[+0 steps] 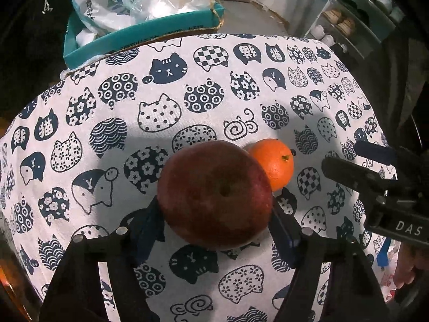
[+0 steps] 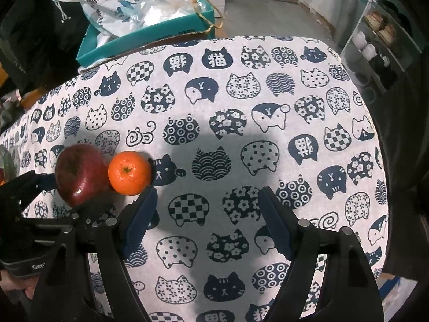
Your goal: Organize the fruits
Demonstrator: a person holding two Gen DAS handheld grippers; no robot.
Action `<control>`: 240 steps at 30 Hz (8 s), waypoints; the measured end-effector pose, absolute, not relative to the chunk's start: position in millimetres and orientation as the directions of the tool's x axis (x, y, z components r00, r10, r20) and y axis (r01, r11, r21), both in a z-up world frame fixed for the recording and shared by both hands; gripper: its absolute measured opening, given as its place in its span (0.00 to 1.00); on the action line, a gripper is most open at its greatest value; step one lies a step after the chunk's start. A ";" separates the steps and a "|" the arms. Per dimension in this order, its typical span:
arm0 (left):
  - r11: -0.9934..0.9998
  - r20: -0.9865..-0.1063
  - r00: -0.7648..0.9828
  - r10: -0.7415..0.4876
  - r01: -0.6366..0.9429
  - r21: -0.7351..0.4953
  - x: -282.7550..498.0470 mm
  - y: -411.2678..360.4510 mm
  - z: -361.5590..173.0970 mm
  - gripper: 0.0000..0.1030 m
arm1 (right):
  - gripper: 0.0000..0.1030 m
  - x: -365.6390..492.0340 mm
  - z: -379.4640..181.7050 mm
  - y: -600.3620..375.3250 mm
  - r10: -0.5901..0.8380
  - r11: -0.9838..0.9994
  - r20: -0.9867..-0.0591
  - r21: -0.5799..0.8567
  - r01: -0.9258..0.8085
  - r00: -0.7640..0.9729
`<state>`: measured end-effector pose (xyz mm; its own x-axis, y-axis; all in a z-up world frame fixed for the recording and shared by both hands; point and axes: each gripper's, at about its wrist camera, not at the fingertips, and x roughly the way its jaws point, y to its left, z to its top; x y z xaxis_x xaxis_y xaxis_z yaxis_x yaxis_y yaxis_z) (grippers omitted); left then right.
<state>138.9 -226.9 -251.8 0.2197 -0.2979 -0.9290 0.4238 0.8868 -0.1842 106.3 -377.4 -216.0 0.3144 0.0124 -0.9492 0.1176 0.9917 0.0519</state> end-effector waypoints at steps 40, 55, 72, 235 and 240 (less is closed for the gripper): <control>0.934 -0.924 0.286 -0.255 0.322 -0.158 126.1 -142.8 -238.1 0.73 | 0.41 137.5 -247.9 -288.8 0.060 0.996 -0.954 0.037 -0.084 0.294; 0.930 -0.882 0.400 -0.250 0.353 -0.103 104.3 -125.5 -181.3 0.73 | 0.41 113.2 -174.6 -288.4 0.048 0.996 -0.906 0.011 -0.090 0.422; 0.928 -0.796 0.528 -0.295 0.357 -0.107 69.9 -102.0 -97.3 0.73 | 0.41 81.6 -85.7 -282.0 0.073 0.994 -0.825 0.012 -0.113 0.560; 0.988 -0.712 0.702 0.011 -0.117 -0.100 19.2 151.1 -34.7 0.89 | 0.73 97.4 -24.0 -30.7 0.288 0.914 -0.757 0.036 -0.403 0.587; 0.989 -0.674 0.739 -0.001 -0.098 -0.110 7.4 143.3 -10.8 0.89 | 0.77 74.0 16.2 -44.0 0.293 0.921 -0.676 0.011 -0.389 0.676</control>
<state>7.4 143.3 -10.8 0.7388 -0.0013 -0.6739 -0.0982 0.9891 -0.1095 74.0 -44.0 16.2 0.6759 0.2934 -0.6761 -0.3889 0.9212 0.0110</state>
